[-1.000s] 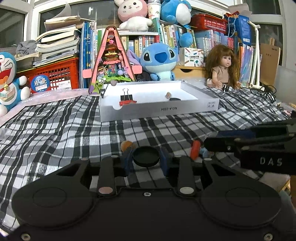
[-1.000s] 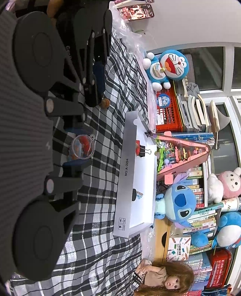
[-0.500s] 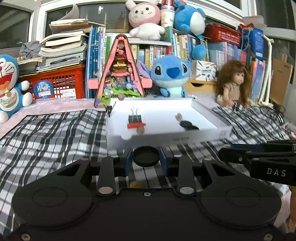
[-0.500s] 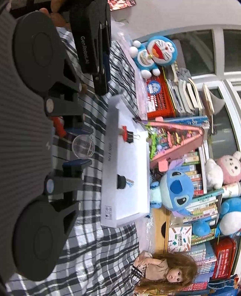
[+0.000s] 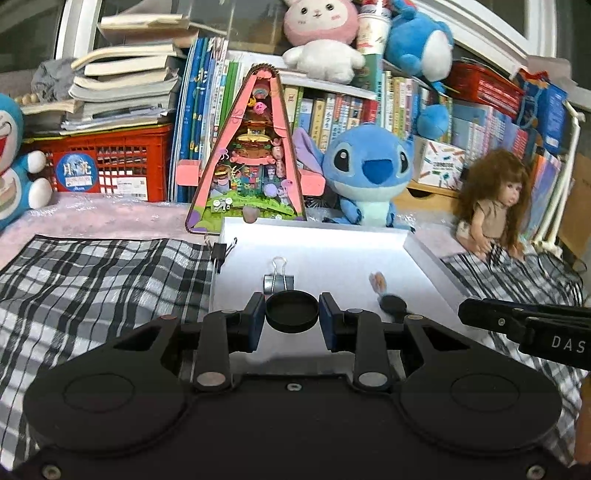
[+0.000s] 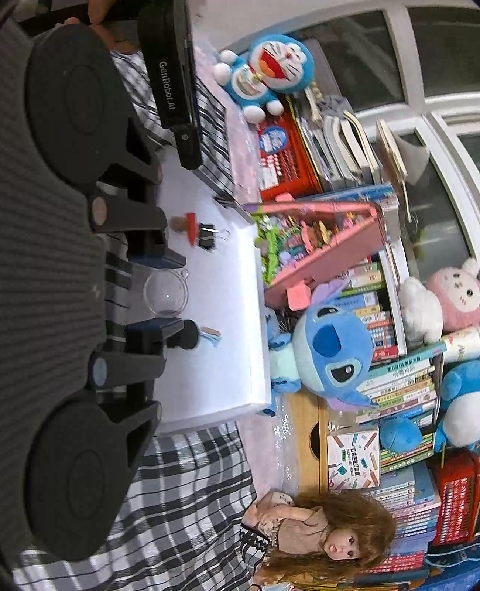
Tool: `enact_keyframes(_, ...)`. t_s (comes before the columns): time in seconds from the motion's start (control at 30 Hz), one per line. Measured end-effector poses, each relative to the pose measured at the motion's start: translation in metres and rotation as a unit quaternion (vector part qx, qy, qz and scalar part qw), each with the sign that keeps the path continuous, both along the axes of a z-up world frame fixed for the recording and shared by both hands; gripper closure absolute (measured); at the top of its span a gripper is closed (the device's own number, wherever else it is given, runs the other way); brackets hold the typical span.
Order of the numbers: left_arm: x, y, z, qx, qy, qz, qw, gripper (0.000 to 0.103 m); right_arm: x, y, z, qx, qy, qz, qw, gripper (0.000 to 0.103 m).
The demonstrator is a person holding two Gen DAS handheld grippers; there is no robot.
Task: Organize rigid objects
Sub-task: 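Carry the puck and the capsule in both tools into the white box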
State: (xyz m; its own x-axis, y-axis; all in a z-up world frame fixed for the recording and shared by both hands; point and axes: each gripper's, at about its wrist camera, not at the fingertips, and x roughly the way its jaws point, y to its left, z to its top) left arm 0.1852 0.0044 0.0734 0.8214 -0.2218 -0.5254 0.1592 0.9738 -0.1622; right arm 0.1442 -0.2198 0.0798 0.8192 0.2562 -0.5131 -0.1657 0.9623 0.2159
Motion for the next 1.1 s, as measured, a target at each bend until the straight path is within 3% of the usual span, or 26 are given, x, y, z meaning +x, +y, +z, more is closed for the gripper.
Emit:
enact_keyframes(0.17, 0.047, -0.003, -0.001, -0.021, 0.026, 0.011, 0.9994, 0.074, 0.039, -0.008, 0.005, 0.028, 0.024, -0.022, 0.999, 0.069)
enact_keyframes(0.3, 0.083, -0.008, -0.008, -0.017, 0.040, 0.021, 0.9988, 0.073, 0.075, -0.015, 0.003, 0.061, 0.049, -0.034, 0.996, 0.069)
enact_keyframes(0.57, 0.139, -0.011, -0.030, -0.014, 0.060, 0.049, 0.9969, 0.073, 0.130, -0.016, -0.019, 0.059, 0.090, -0.071, 0.992, 0.069)
enact_keyframes(0.87, 0.162, -0.015, -0.057, -0.015, 0.079, 0.059, 0.9950, 0.073, 0.168, -0.012, -0.038, 0.045, 0.105, -0.087, 0.990, 0.069)
enact_keyframes(1.1, 0.164, -0.018, -0.060, -0.015, 0.082, 0.053, 0.9951, 0.073, 0.180, -0.006, -0.050, 0.035, 0.111, -0.086, 0.989, 0.069)
